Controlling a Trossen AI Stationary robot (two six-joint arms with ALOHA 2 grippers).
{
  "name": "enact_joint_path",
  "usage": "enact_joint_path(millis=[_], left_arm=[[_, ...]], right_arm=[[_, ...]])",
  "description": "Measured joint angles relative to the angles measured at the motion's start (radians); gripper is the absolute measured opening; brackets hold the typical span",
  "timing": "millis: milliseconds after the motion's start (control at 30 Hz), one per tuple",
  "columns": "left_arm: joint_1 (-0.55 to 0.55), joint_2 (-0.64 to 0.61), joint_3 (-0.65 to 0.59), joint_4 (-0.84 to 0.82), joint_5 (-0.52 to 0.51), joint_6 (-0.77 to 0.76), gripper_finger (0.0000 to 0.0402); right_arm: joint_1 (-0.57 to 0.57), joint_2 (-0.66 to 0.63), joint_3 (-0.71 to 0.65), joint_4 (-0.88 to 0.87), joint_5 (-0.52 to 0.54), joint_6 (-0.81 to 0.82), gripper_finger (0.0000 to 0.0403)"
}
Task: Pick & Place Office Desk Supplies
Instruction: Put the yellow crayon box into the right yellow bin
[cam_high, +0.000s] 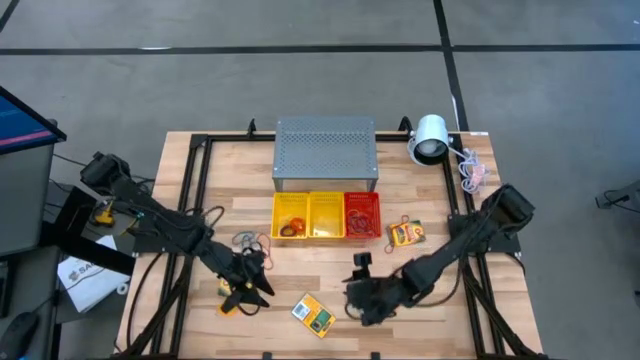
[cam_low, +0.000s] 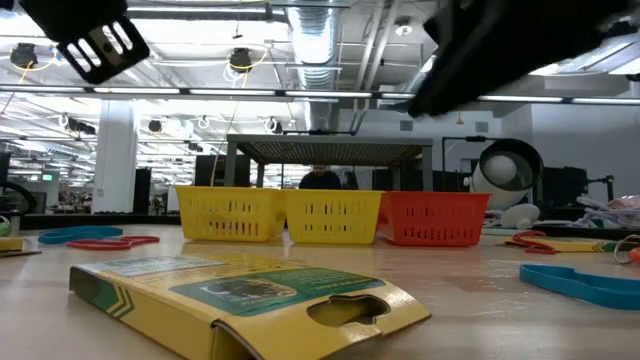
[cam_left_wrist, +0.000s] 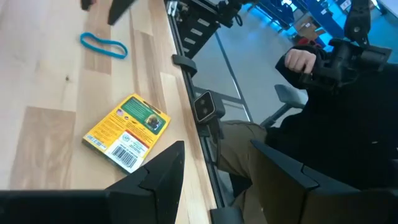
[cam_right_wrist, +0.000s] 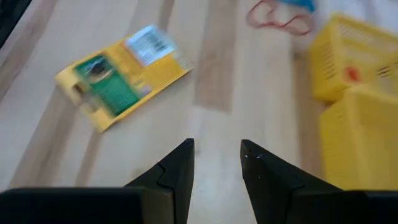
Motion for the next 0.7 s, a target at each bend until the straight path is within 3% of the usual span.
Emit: enact_joint_path(millis=[233,400,567,700], left_arm=[[0.0,0.168,0.0,0.197,0.029,-0.025,0.0172],[-0.012,0.294,0.019,0.334,0.067,-0.01,0.0172],[-0.021,0.395,0.1,0.302,0.071,0.074,0.0172],[-0.014,0.434,0.22,0.044,0.058,0.216,0.0172]], right_arm=[[0.027,0.048,-0.001,0.015,0.0,0.089,0.0123],[0.027,0.043,-0.001,0.125,-0.005,0.07,0.0123],[0.023,0.042,0.0,0.147,-0.008,0.054,0.0123],[0.01,0.042,0.0,0.166,-0.007,0.072,0.0123]])
